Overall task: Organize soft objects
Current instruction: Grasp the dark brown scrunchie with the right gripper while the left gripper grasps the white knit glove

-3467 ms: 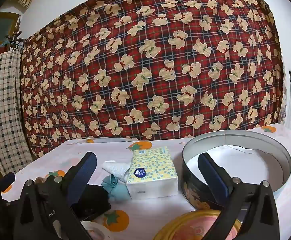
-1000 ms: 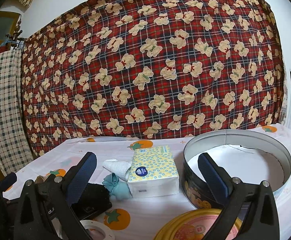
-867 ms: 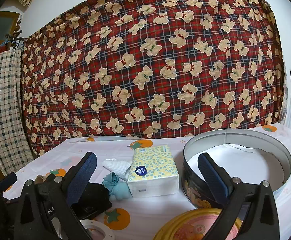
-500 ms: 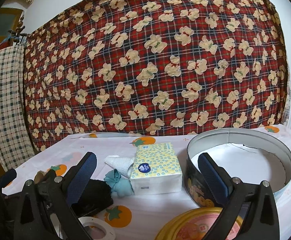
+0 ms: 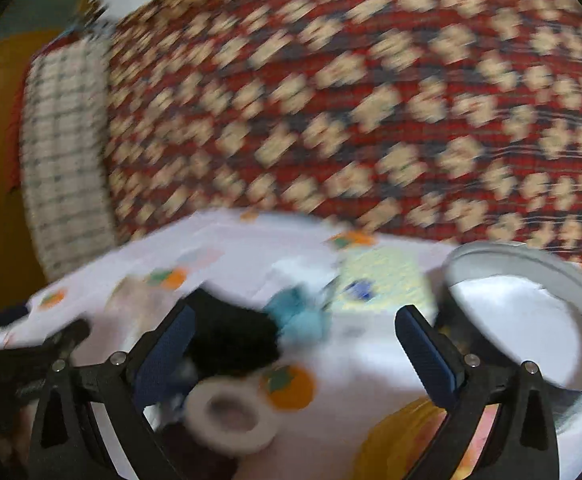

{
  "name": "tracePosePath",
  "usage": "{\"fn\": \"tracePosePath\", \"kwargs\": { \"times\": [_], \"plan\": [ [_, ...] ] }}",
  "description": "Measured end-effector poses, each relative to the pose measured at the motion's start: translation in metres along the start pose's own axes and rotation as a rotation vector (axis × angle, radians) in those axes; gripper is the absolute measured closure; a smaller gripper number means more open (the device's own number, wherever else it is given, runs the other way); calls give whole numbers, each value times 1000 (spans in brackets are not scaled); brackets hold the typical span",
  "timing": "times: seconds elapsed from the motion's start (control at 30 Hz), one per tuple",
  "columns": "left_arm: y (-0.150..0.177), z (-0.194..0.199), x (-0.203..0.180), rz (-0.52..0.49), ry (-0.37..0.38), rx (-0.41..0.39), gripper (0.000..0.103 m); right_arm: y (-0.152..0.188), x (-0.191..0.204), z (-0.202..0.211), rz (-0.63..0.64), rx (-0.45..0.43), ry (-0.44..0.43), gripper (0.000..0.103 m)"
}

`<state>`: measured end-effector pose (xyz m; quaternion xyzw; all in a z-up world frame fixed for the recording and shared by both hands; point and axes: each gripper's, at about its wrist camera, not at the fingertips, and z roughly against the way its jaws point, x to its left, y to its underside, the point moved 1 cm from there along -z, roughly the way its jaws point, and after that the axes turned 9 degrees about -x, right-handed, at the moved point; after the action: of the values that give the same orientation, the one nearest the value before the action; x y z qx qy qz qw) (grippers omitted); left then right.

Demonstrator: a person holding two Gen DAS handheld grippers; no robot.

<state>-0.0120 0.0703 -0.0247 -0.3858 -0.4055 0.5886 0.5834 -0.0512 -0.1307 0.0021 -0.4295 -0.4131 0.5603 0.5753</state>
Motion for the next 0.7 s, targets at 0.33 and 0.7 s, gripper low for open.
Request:
{"fn": "tracePosePath", "kwargs": {
  "times": [0.33,0.7],
  "plan": [
    [7,-5,15,33,67,50,1,41,29,-4,65,330,-154,46],
    [10,-2,10,54,163,98,1,48,34,-10,-11,424,-251,46]
  ]
}}
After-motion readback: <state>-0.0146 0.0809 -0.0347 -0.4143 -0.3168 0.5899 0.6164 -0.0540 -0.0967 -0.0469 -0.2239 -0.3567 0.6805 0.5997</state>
